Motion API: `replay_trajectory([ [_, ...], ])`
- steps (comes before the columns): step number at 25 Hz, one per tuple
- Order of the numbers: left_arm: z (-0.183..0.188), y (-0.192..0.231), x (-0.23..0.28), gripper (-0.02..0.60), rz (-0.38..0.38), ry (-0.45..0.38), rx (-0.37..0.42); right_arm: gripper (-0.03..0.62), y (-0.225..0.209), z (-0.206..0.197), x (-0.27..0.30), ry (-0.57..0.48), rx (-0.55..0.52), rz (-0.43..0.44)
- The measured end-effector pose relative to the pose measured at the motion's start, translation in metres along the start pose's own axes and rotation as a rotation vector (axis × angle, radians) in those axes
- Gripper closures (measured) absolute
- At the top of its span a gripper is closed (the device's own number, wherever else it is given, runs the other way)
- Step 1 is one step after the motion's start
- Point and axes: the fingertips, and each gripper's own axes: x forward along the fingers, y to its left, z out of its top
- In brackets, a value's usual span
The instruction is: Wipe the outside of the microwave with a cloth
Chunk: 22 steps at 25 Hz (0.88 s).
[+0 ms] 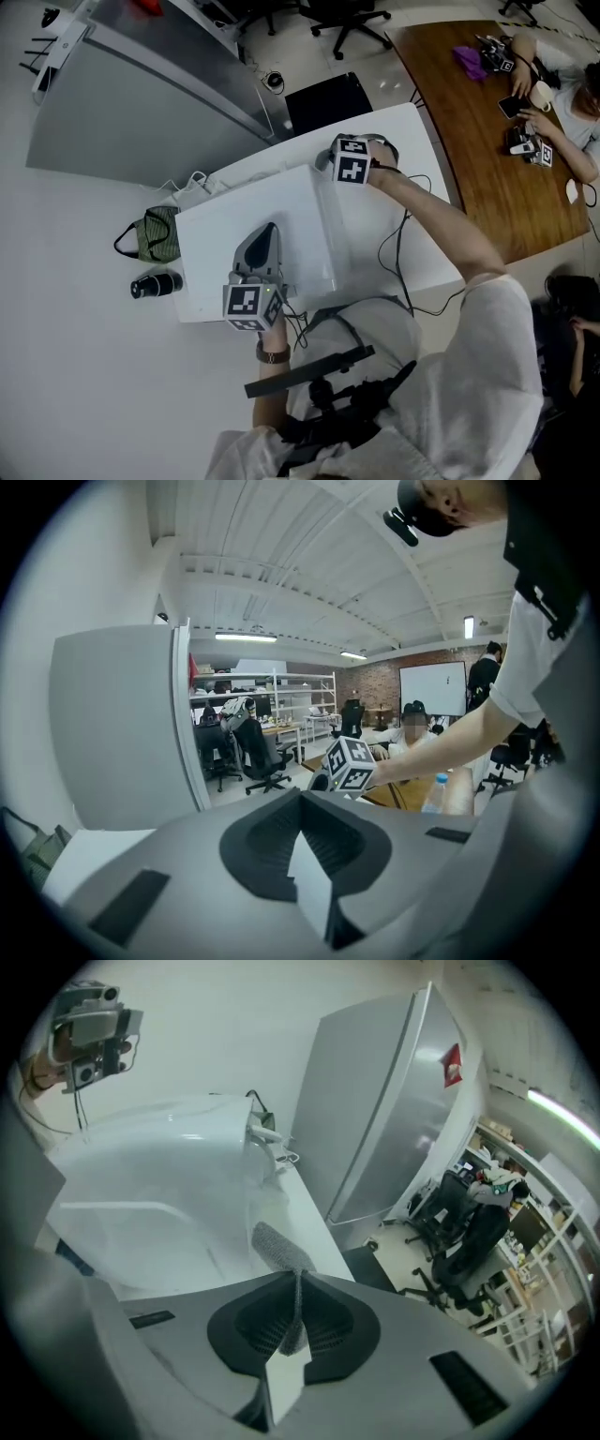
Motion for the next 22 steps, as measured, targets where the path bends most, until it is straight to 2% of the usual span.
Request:
replay_trajectory([
  [3,-0.006,-0.004,0.008,0.554,-0.001,0.029,0.033,0.572,0.024,-0.007,0.010,0.013,0.018,0.085],
  [8,-0.012,-0.008,0.014,0.554,0.003,0.040,0.033,0.572,0.113,-0.027,0.009,0.067,-0.081,0.294],
  [16,-0.022,-0.011,0.017,0.554,0.008,0.078,0.036,0.572,0.244,-0.047,-0.024,0.073,-0.183,0.531],
  [20,-0.030,-0.019,0.014,0.554,-0.016,0.083,0.032,0.572,0.318,-0.058,-0.046,0.050,-0.307,0.693],
  [22,-0.033,-0.024,0.012,0.554,-0.026,0.095,0.030,0.572,0.353,-0.066,-0.061,0.041,-0.373,0.807],
])
